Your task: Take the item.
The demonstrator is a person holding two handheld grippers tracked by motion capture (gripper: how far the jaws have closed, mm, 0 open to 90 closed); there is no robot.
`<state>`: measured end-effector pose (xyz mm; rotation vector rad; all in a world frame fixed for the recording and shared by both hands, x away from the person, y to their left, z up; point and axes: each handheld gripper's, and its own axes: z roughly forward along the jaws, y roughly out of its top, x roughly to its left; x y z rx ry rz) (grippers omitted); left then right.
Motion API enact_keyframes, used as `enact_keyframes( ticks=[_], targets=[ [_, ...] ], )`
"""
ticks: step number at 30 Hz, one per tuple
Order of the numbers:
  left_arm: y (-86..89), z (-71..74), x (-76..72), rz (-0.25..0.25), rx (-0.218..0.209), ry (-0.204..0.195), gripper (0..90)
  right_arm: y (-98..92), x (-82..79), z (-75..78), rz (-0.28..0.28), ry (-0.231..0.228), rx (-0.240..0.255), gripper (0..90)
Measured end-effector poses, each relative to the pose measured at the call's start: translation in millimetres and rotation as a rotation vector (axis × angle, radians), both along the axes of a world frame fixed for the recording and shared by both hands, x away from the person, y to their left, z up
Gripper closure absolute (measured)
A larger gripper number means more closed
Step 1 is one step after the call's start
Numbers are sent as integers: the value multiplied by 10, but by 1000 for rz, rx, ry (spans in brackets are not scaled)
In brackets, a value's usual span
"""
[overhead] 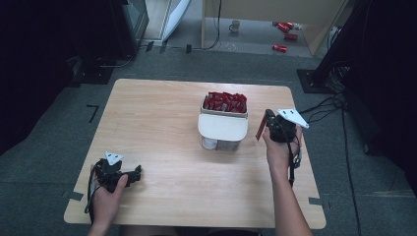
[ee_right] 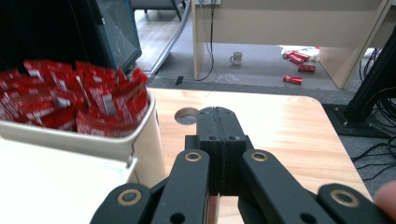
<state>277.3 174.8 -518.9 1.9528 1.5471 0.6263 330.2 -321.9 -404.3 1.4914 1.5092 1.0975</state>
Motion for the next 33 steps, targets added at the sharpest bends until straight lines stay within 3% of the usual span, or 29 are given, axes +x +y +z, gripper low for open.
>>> enact_keyframes(
  ticks=[7,11,18,22,25,31,33],
  targets=[
    [0,0,0,0,0,0,0,25,-109,-153,15,0,-28,900],
    [0,0,0,0,0,0,0,28,-186,-158,22,-3,-34,900],
    [-3,0,-4,-2,1,1,0,76,-435,-225,57,-13,-24,900],
    [-5,0,-4,-1,-2,0,0,144,-647,-327,84,-25,-46,900],
    [-9,0,-10,-2,-1,1,0,172,-720,-376,92,-22,-63,900],
    [-10,1,-12,-4,-1,2,0,193,-865,-635,110,41,-67,900],
    [-13,0,-15,-4,-2,1,0,169,-887,-787,113,89,-55,900]
  ],
)
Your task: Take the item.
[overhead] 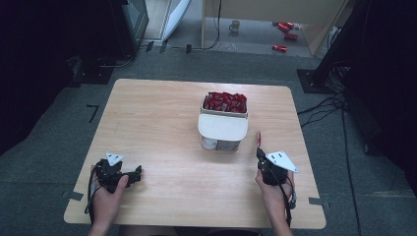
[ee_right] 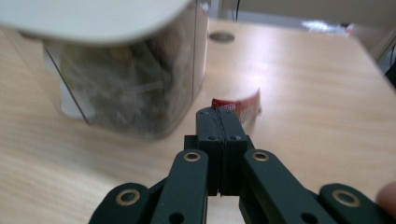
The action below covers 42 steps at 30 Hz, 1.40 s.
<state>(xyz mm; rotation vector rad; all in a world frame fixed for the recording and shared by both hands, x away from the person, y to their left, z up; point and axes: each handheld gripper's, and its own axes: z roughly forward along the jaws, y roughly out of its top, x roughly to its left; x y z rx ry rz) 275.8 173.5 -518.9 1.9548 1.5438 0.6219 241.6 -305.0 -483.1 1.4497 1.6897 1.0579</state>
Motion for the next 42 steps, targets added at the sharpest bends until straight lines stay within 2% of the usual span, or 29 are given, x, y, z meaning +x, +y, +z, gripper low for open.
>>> enact_keyframes(
  ticks=[4,5,9,15,16,17,18,19,23,28,32,35,36,37,40,41,42],
  targets=[
    [0,0,0,0,0,0,0,-18,-7,-106,4,39,-2,900],
    [0,0,0,0,0,0,0,-34,5,-151,5,65,7,900],
    [-1,-1,0,1,-1,-1,0,-51,30,-197,18,103,32,897],
    [-1,0,0,1,-1,-1,0,-83,36,-229,24,131,67,835],
    [0,0,0,1,0,-1,0,-109,40,-243,29,145,79,779],
    [0,0,0,1,0,-1,0,-109,40,-243,29,145,79,779],
    [-1,0,0,1,-1,-1,0,-128,50,-262,39,175,93,708],
    [-1,0,0,1,-1,-1,0,-128,50,-262,39,175,93,708],
    [0,0,0,0,0,0,0,-171,38,-273,52,201,95,547],
    [-1,0,0,1,-1,-1,0,-251,-6,-247,74,195,90,489],
    [-1,0,0,1,-1,-1,0,-365,-60,-227,89,206,75,407],
    [-1,-1,0,1,-1,-1,0,-514,-108,-229,72,231,72,230],
    [0,0,0,1,0,-1,0,-514,-108,-229,72,231,72,230],
    [-1,-1,0,1,0,-1,0,-593,-133,-233,48,247,66,137],
    [-1,0,0,1,0,-1,0,-678,-160,-233,32,258,69,112],
    [0,0,0,1,0,-1,0,-760,-191,-232,29,269,69,45],
    [0,0,0,1,0,-1,0,-802,-206,-229,30,273,71,30]
  ],
)
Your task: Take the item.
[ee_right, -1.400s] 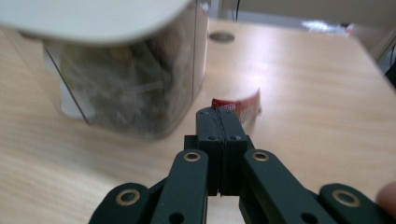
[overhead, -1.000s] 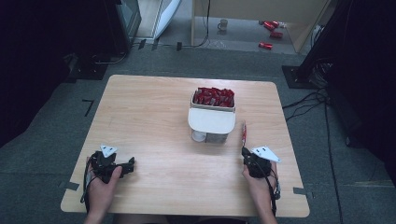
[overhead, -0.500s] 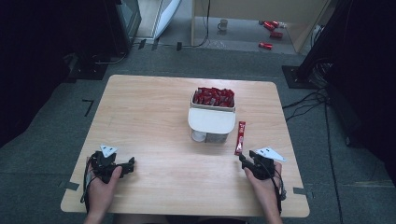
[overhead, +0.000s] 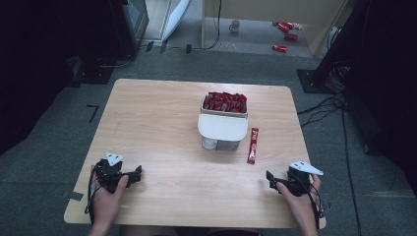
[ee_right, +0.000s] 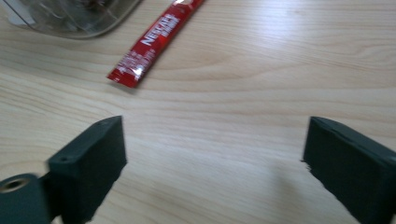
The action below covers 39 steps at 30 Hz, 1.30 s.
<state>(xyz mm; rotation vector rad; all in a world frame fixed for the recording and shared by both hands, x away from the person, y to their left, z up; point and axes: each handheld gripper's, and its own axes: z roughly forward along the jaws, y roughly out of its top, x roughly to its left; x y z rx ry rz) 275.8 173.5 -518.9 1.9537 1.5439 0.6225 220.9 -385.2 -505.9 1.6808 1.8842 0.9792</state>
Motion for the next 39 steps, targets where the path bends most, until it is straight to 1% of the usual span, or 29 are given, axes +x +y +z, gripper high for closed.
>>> enact_keyframes(
  ticks=[1,3,4,5,7,12,17,21,25,29,39],
  targets=[
    [0,0,0,1,0,0,0,0,0,0,0,0,0,30],
    [0,0,0,1,0,0,0,-81,-27,0,13,10,4,0],
    [0,0,0,0,0,0,0,-150,-51,-10,2,22,-8,0],
    [0,0,0,0,0,0,0,-150,-51,-10,2,22,-8,0],
    [0,0,0,1,0,0,0,-208,-73,-30,-15,36,-25,0],
    [0,0,0,1,-1,0,0,-320,-134,-88,-44,48,-64,0],
    [0,0,0,0,0,0,0,-346,-156,-123,-62,60,-81,0],
    [-1,0,0,1,0,0,0,-353,-161,-176,-73,73,-116,0],
    [0,0,0,0,-1,0,0,-345,-166,-183,-82,69,-117,0],
    [0,0,-1,1,0,0,0,-336,-185,-206,-88,44,-115,0],
    [0,0,-1,0,0,0,0,-335,-187,-207,-89,44,-115,0]
  ],
)
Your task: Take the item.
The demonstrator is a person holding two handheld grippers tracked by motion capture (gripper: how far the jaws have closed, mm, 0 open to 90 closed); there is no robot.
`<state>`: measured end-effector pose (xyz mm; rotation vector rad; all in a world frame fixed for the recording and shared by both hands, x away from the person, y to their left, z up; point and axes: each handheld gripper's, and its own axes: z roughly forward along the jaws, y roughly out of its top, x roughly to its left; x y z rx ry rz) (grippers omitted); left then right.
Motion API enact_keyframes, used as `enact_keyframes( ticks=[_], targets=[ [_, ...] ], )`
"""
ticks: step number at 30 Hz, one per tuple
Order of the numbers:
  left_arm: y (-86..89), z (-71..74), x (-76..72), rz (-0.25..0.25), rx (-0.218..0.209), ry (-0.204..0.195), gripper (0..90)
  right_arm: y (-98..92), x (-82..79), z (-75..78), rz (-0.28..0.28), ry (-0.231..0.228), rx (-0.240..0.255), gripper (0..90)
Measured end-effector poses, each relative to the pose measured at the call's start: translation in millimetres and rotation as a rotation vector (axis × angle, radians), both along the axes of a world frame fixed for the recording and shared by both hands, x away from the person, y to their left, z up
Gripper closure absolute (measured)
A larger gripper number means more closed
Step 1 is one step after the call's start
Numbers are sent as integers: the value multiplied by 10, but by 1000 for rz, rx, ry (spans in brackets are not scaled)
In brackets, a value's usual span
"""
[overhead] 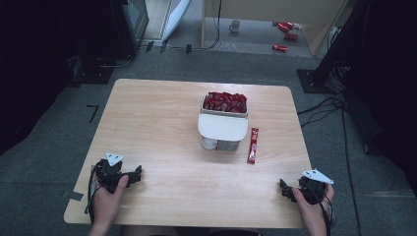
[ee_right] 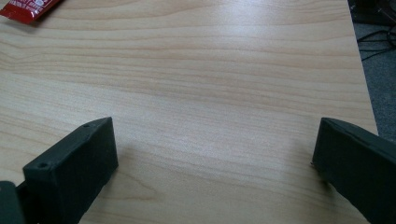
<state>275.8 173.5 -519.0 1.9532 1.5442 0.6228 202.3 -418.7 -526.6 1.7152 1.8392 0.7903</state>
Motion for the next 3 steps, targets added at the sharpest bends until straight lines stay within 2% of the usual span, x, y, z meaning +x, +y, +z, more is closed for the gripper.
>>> enact_keyframes(
  ticks=[3],
  targets=[
    [0,0,0,0,0,0,0,0,0,0,0,0,0,0]
  ],
)
